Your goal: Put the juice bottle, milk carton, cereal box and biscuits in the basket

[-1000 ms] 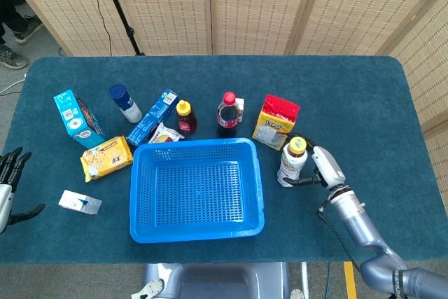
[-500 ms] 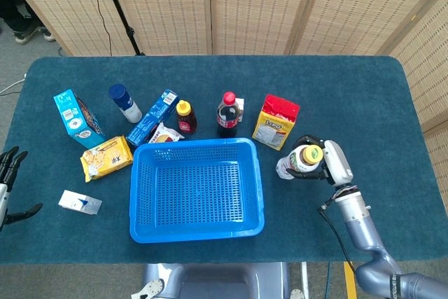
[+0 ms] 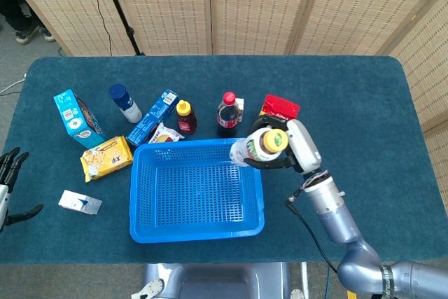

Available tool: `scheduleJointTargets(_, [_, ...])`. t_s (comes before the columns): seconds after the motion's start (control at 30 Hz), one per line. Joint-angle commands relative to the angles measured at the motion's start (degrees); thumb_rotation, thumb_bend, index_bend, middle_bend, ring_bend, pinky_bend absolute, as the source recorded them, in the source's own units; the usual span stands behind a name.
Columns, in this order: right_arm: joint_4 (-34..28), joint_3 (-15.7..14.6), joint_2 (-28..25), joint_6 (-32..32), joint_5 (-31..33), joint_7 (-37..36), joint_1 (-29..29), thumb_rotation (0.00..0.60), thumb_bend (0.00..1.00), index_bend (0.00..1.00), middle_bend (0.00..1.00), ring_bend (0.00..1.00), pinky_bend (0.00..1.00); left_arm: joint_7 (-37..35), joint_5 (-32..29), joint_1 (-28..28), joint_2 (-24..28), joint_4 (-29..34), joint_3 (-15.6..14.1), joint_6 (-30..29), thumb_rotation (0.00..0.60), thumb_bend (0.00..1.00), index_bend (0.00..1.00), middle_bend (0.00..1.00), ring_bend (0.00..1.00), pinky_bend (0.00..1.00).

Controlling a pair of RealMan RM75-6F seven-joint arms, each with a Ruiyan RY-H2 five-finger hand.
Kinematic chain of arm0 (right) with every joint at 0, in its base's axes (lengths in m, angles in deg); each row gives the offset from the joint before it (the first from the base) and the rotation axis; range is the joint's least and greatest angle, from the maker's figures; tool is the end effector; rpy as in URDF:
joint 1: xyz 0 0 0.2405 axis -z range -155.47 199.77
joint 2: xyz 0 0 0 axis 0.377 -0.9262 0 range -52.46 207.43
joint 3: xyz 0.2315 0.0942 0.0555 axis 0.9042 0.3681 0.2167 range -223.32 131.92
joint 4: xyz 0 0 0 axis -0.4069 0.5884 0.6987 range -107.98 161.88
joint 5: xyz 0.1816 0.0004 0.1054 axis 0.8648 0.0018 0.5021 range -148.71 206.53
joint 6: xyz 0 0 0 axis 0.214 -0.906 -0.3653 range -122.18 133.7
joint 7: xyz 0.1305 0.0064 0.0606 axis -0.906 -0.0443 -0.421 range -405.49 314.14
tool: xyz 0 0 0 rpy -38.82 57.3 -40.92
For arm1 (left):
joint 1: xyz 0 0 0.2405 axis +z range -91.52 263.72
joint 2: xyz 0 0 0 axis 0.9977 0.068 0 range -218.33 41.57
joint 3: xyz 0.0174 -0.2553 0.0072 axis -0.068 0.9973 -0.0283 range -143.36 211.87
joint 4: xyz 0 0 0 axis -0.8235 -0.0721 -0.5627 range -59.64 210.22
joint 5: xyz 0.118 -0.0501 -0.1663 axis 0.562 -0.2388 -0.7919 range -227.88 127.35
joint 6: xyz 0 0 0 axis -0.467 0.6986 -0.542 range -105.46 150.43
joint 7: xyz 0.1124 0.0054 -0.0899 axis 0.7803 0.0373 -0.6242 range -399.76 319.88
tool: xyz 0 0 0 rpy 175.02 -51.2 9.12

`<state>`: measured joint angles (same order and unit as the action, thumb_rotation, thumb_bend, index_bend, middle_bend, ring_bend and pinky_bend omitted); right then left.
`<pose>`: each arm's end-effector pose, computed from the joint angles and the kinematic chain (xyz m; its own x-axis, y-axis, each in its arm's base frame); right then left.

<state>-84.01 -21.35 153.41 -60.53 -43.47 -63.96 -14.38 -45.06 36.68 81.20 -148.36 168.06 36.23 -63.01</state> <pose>-0.0578 -0.3211 0.1051 -0.4214 -0.2765 0.8637 -0.7657 -0.4017 -0.5022 -0.3132 0.1783 0.1798 0.3747 0.0074 0.9271 0.9270 -0.0239 -0.3744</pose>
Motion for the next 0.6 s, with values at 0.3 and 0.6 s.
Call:
scheduleJointTargets(0.3, [6.86, -5.6, 11.03, 2.9, 4.19, 12.06, -5.59, 0.6, 0.39, 0.61, 0.65, 0.62, 0.68, -1.69, -0.53, 0.1, 0.34, -0.56, 0.17, 0.14, 0.6, 0.04, 0.0, 0.0, 0.0, 0.0])
scheduleJointTargets(0.6, [15.43, -9.39, 15.6, 2.61, 2.23, 10.83, -4.36, 0.6, 0.39, 0.6, 0.65, 0.6, 0.65, -1.88, -0.88, 0.22, 0.37, -0.4, 0.25, 0.14, 0.6, 0.04, 0.0, 0.0, 0.0, 0.0])
